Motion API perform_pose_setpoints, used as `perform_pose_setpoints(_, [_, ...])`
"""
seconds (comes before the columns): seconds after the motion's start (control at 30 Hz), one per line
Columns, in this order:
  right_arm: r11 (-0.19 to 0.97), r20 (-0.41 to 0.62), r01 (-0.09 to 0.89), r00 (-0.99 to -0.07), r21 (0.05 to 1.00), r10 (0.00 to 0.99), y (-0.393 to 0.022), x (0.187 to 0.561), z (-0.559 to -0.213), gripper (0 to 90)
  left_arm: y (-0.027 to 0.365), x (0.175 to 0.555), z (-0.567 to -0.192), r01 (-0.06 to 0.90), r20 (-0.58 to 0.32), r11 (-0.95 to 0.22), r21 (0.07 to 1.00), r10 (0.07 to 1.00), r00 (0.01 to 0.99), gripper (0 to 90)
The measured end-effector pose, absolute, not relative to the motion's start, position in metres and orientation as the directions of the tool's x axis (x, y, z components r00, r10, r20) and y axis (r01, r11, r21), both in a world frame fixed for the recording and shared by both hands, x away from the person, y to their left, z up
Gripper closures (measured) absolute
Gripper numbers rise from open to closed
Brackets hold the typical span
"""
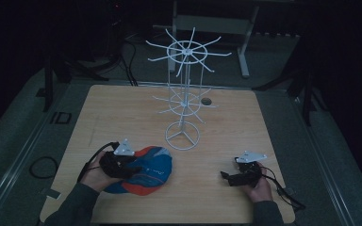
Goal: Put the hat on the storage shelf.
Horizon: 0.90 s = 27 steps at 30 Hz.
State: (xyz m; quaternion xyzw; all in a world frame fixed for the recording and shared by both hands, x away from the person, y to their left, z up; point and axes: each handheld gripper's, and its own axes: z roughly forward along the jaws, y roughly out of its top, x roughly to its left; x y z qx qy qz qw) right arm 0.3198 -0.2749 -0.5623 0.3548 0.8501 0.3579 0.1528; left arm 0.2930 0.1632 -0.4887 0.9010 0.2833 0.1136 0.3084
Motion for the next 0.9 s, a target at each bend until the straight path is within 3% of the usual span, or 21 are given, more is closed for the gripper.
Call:
perform_pose_setpoints(0.03, [0.492, -0.006, 0.494, -0.702, 0.717, 0.713, -0.275, 0.32, -0.562, 11.6, 0.159, 0.295, -0.488, 0.436, 0.026, -0.657, 0.615, 0.57, 0.821, 29.0])
perform_pose_setpoints(0.13, [0.492, -0.006, 0.494, -0.702, 0.717, 0.713, -0.275, 0.32, -0.562, 11.7, 0.148, 0.298, -0.487, 0.415, 0.018, -0.67, 0.615, 0.538, 0.843, 22.7])
perform_pose_setpoints(0.3, [0.492, -0.006, 0.494, -0.701, 0.717, 0.713, -0.275, 0.32, -0.562, 11.6, 0.131, 0.299, -0.488, 0.369, 0.023, -0.72, 0.588, 0.471, 0.882, 15.7])
perform_pose_setpoints(0.47, [0.492, -0.006, 0.494, -0.701, 0.717, 0.713, -0.275, 0.32, -0.562, 11.7, 0.125, 0.302, -0.495, 0.383, 0.075, -0.747, 0.543, 0.497, 0.864, 16.5])
perform_pose_setpoints(0.5, [0.492, -0.006, 0.494, -0.701, 0.717, 0.713, -0.275, 0.32, -0.562, 11.7, 0.126, 0.302, -0.496, 0.378, 0.087, -0.753, 0.538, 0.496, 0.864, 19.9])
perform_pose_setpoints(0.63, [0.492, -0.006, 0.494, -0.701, 0.717, 0.713, -0.275, 0.32, -0.562, 11.7, 0.126, 0.304, -0.499, 0.396, 0.123, -0.764, 0.51, 0.521, 0.845, 51.9])
perform_pose_setpoints(0.77, [0.492, -0.006, 0.494, -0.702, 0.717, 0.713, -0.275, 0.32, -0.562, 11.6, 0.129, 0.307, -0.496, 0.42, 0.122, -0.751, 0.51, 0.547, 0.828, 78.3])
perform_pose_setpoints(0.9, [0.492, -0.005, 0.494, -0.701, 0.717, 0.713, -0.275, 0.32, -0.562, 11.7, 0.138, 0.309, -0.488, 0.438, 0.093, -0.706, 0.556, 0.577, 0.812, 86.3])
